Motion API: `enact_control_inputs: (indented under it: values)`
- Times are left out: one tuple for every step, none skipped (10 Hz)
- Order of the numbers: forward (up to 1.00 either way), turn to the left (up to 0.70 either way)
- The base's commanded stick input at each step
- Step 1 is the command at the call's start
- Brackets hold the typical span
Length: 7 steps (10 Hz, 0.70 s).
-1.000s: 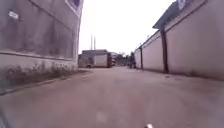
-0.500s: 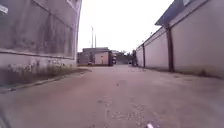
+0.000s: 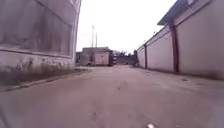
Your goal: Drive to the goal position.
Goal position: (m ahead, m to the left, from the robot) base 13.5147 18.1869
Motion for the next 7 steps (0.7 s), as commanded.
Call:
enact_control_inputs:
  values:
    - [1.0,0.0]
    - [1.0,0.0]
    - [1.0,0.0]
    - [1.0,0.0]
    - [1.0,0.0]
    - [1.0,0.0]
    - [1.0,0.0]
